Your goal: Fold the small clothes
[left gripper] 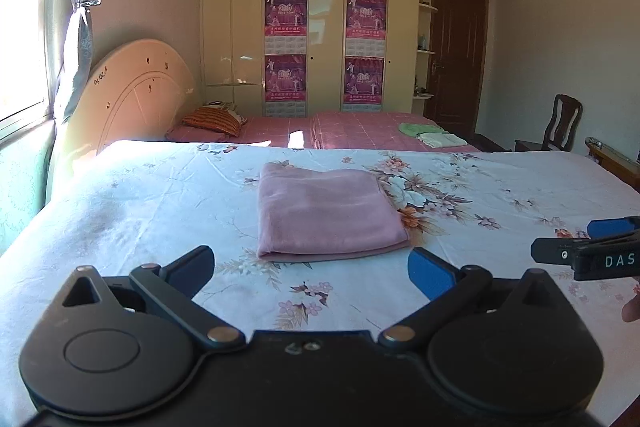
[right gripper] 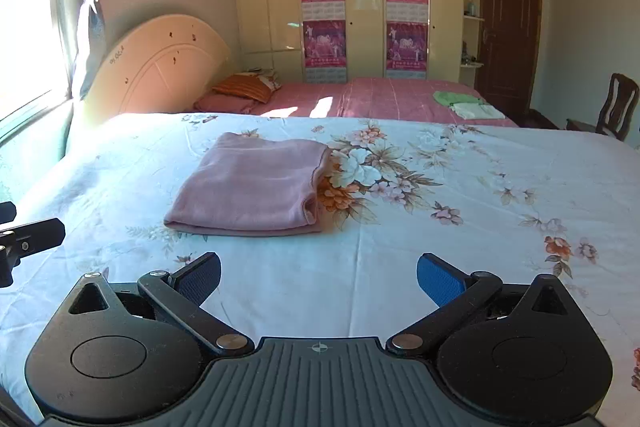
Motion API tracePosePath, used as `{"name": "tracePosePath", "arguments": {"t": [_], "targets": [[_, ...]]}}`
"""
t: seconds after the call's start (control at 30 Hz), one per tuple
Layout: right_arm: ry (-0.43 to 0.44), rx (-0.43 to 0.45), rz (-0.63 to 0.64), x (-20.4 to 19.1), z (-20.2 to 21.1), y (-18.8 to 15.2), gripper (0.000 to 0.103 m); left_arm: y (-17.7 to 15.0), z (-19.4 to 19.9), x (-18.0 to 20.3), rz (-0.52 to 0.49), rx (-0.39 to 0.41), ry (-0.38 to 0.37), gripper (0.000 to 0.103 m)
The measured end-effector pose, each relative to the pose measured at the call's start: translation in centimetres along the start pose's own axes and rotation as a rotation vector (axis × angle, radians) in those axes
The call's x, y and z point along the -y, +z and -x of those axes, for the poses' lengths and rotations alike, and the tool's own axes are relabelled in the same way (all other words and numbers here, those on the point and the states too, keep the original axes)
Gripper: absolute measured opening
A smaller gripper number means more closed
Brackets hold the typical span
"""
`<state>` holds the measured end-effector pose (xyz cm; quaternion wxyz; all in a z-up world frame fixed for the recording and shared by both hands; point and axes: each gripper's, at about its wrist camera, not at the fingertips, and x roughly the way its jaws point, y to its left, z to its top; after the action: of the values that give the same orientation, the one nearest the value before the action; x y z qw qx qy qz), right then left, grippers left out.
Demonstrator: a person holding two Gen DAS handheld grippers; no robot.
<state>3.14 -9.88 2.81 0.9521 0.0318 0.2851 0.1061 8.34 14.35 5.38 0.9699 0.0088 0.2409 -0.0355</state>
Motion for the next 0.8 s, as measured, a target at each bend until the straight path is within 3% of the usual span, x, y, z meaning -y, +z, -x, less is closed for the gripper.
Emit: {"name": "tracePosePath", "arguments": {"t": [0.4, 0.8], "targets": [[0.005, 0.068, 0.018, -0.9, 7.2, -1.6, 0.103, -1.4, 5.2, 1.5, 0.006, 0.014, -0.018, 0.103], [0.012, 0.096, 0.043, -0.2, 9.0, -1.5, 0.103, -1.4, 6.2, 2.1, 0.009, 0.04, -0.006, 0.103]]}}
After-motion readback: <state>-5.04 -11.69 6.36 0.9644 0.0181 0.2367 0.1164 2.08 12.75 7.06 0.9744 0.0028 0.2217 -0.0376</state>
